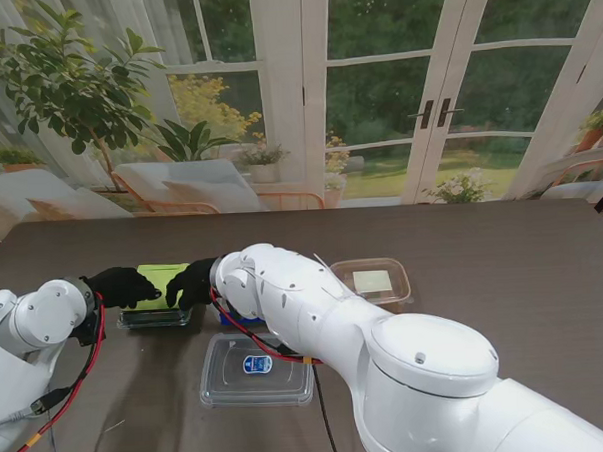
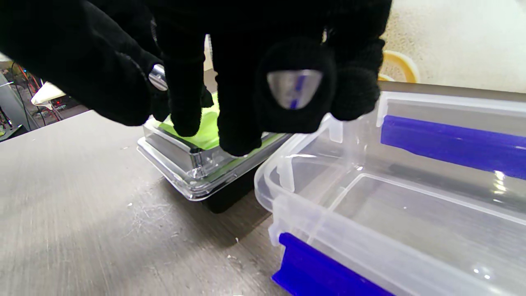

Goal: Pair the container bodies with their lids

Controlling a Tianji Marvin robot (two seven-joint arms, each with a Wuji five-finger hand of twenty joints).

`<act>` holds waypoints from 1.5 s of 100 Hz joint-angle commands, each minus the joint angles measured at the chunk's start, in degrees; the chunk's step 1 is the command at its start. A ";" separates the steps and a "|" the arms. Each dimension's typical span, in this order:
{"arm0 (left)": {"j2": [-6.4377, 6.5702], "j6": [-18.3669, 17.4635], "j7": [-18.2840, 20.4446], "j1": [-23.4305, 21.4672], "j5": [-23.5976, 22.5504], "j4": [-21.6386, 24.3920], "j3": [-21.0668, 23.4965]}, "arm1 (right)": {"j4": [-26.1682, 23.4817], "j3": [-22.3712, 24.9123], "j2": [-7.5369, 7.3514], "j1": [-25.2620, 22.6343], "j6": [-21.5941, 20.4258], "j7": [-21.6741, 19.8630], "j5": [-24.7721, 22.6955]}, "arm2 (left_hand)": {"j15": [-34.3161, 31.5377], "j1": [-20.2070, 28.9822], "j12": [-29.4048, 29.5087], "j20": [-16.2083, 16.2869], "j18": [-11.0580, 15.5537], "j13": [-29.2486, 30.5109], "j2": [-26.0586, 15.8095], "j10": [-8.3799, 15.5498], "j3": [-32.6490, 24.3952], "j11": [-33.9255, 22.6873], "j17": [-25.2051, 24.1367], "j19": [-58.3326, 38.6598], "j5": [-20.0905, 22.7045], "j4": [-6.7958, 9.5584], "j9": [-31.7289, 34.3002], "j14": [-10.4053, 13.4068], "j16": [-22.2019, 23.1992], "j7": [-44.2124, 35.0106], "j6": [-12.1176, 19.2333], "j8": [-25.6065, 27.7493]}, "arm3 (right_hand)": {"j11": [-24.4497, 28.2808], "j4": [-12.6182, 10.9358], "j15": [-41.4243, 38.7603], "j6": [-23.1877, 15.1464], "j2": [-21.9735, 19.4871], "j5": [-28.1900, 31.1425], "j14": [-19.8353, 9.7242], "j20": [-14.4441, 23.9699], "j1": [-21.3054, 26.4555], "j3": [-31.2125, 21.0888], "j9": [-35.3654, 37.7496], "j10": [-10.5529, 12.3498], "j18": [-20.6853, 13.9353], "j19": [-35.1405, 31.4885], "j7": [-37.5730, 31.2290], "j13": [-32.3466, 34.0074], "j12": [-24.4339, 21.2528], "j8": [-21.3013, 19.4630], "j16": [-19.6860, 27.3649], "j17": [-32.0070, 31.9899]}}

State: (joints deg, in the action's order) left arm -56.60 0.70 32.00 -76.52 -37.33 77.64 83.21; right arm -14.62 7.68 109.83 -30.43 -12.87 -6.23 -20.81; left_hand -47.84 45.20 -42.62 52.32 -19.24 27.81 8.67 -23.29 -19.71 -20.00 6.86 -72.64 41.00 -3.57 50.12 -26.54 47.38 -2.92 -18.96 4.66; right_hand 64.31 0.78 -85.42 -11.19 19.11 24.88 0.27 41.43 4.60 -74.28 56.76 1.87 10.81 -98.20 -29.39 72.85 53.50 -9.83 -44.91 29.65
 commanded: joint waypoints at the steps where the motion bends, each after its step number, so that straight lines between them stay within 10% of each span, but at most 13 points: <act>1: -0.10 0.14 1.11 -0.33 0.05 -0.24 0.05 | -0.27 -0.32 0.17 -0.58 -0.12 -0.92 -0.40 | 0.33 0.65 0.78 -0.35 2.04 1.16 -1.61 -0.83 1.31 0.79 -0.59 -0.68 -0.57 0.06 -0.12 -2.46 -0.06 -0.02 0.36 -0.01 | 0.13 -1.52 -1.99 -1.28 -1.46 -2.97 -1.36 1.69 -1.84 0.25 -1.07 1.44 -0.93 -1.68 1.13 2.63 0.44 0.63 0.14 16.54; 150: -0.56 1.14 -1.55 -2.74 -1.92 1.77 0.10 | -0.16 1.52 -0.91 -1.54 -0.36 -2.12 1.64 | 0.32 0.41 0.91 -0.51 1.98 1.13 -1.18 -0.78 0.32 0.58 -0.44 -0.64 -0.52 0.02 -0.44 -2.39 -0.19 -0.04 0.41 0.00 | 0.27 -2.69 -2.40 -0.43 -2.39 -3.30 -1.52 1.31 -2.98 2.23 -1.34 1.52 -1.21 -1.98 0.75 2.60 0.46 0.80 -0.04 16.84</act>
State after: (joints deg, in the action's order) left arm -56.69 2.11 29.86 -79.97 -39.62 81.00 84.05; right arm -14.63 9.08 108.94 -31.46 -13.06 -7.68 -19.26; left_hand -47.84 45.16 -42.80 52.29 -19.24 27.87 8.67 -23.46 -19.71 -20.87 6.86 -72.64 40.99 -3.57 50.62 -26.54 47.38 -2.92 -18.95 4.66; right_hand 64.31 -0.35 -85.96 -11.62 18.99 21.96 -0.07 41.44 4.00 -72.86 56.76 1.99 10.77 -98.20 -28.85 72.85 53.50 -8.96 -44.91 29.65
